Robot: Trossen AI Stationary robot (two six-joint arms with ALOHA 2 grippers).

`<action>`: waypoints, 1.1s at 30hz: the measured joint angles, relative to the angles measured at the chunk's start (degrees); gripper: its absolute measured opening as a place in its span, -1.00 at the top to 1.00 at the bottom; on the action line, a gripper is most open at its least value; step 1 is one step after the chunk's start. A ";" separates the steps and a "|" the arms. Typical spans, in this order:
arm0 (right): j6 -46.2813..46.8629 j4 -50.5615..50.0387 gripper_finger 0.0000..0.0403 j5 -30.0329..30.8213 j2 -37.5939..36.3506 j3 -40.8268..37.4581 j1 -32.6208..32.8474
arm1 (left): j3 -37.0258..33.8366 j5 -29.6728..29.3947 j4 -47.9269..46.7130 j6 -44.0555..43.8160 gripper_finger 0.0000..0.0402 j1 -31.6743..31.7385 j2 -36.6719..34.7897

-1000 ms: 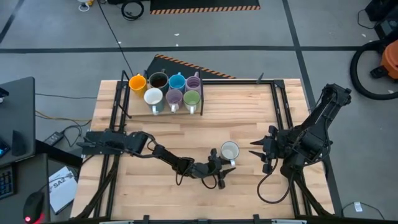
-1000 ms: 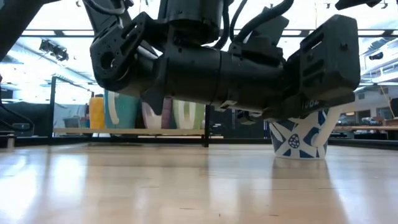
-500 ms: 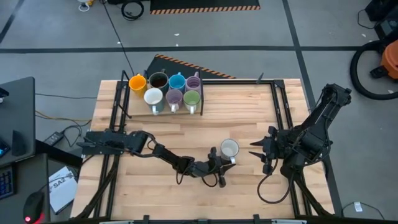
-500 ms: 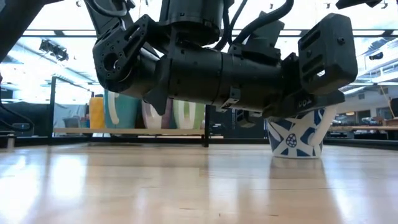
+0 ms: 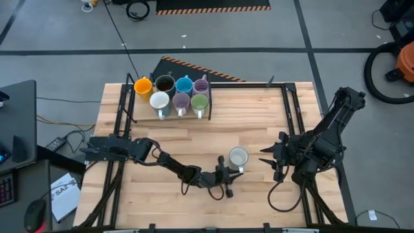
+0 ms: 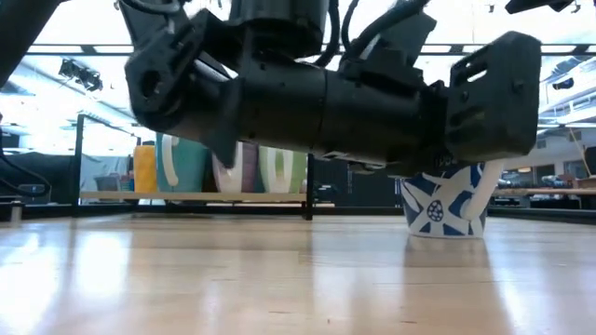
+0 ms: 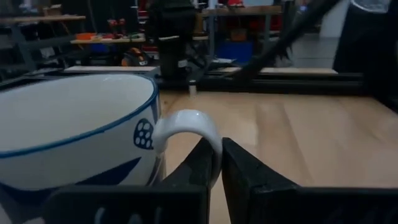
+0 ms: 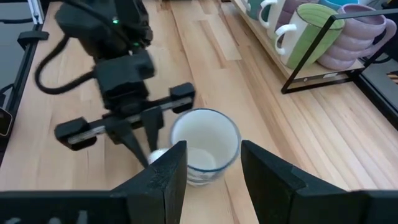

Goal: Place coffee mugs
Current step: Put the blue patterned mug on the shelf

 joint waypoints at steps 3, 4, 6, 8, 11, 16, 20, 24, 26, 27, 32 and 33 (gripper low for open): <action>-0.08 -0.02 0.22 0.00 0.00 0.00 0.04 | -1.68 0.47 -0.40 0.52 0.88 -0.83 -1.41; -0.08 0.00 0.22 0.00 0.00 0.00 0.04 | -2.46 0.84 -0.59 0.05 0.88 -1.05 -2.07; -0.15 0.00 0.22 -0.06 0.00 0.00 0.04 | -4.98 1.01 -0.46 -0.57 0.88 -1.41 -3.45; -0.21 -0.02 0.22 -0.07 0.00 0.00 0.04 | -8.05 0.90 0.19 -1.01 0.88 -1.86 -5.08; -0.28 0.14 0.22 -0.06 0.00 -0.57 0.04 | -13.99 0.74 2.35 -2.03 0.88 -2.40 -8.52; 0.73 0.16 0.22 -0.04 0.00 -2.00 0.04 | -25.09 1.01 7.31 -3.57 0.88 -3.97 -15.02; 1.57 0.59 0.22 -0.03 0.00 -2.72 0.04 | -32.44 -1.31 9.03 -4.21 0.88 -6.42 -19.78; 0.84 2.47 0.22 0.48 -0.02 -3.34 0.04 | -37.95 -5.74 9.32 -4.21 0.88 -9.16 -23.74; 0.02 3.65 0.22 0.89 0.00 -3.71 0.04 | -40.32 -7.58 9.41 -4.49 0.88 -10.22 -25.55; -0.42 4.30 0.22 1.19 0.00 -3.92 0.04 | -41.55 -8.65 9.33 -4.58 0.88 -10.71 -26.62; -1.46 5.73 0.22 1.31 0.00 -4.22 0.04 | -47.02 -10.13 9.35 -6.05 0.88 -12.02 -31.61; -1.55 5.73 0.22 1.31 0.00 -4.22 0.04 | -48.15 -10.81 9.36 -6.15 0.88 -12.36 -32.76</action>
